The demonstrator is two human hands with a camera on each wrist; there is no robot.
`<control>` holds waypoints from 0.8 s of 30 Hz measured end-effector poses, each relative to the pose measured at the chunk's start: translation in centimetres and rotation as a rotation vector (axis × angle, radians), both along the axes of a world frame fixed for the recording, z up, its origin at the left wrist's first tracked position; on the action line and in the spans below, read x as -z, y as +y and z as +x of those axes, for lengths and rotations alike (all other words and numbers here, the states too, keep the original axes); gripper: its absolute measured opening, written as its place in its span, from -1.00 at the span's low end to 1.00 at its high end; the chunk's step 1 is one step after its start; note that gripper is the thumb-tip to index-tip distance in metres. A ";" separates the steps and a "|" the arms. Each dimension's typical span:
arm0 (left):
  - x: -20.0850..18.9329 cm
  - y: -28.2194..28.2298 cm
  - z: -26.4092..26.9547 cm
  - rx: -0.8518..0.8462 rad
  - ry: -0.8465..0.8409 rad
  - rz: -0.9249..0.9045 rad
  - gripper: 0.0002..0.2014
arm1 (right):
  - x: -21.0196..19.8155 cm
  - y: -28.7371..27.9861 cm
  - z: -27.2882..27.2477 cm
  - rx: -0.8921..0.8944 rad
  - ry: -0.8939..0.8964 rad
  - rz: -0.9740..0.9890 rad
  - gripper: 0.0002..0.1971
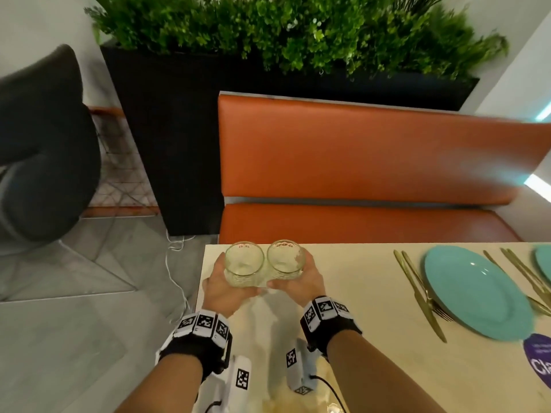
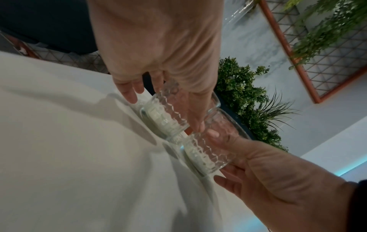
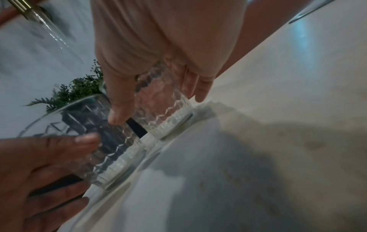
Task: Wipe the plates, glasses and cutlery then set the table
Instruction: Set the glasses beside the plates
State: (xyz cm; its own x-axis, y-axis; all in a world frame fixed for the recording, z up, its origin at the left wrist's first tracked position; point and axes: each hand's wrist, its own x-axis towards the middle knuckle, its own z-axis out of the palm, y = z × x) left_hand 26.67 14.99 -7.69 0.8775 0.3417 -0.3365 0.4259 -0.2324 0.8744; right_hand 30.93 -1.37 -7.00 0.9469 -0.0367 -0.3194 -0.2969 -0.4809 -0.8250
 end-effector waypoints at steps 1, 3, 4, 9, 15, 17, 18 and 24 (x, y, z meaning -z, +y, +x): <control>0.2 0.0 0.3 -0.009 -0.020 -0.009 0.18 | 0.1 0.2 0.1 0.010 -0.022 0.002 -0.09; 0.8 -0.1 0.9 -0.049 -0.031 -0.009 0.15 | 0.8 0.5 0.3 0.032 -0.048 -0.012 -0.13; 1.0 -0.2 1.0 -0.069 -0.030 0.006 0.13 | 1.0 0.6 0.3 0.039 -0.055 -0.022 -0.16; 1.5 -1.1 0.5 -0.090 0.002 0.071 -0.02 | 1.2 -0.8 -0.5 0.065 -0.048 -0.051 -0.17; -0.4 -5.4 -0.1 -0.012 -0.012 0.057 -0.26 | -2.1 -9.2 -2.8 0.120 -0.005 -0.102 -0.13; -1.3 -7.8 -0.2 0.026 -0.025 0.063 -0.26 | -3.7 -13.6 -3.9 0.132 -0.008 -0.163 -0.17; -1.9 -9.2 -0.2 0.040 -0.026 0.072 -0.26 | -4.7 -15.8 -4.5 0.147 -0.015 -0.205 -0.17; -5.2 -19.0 -0.9 0.146 -0.059 0.052 -0.27 | -7.9 -30.4 -7.9 0.422 -0.018 -0.226 -0.15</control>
State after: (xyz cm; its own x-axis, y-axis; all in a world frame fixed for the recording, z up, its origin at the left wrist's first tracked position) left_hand 25.79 -4.03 -2.49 0.9369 0.2245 -0.2679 0.3322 -0.3336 0.8822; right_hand 23.05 -31.74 0.93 0.8396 -0.4859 -0.2428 -0.4913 -0.4889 -0.7208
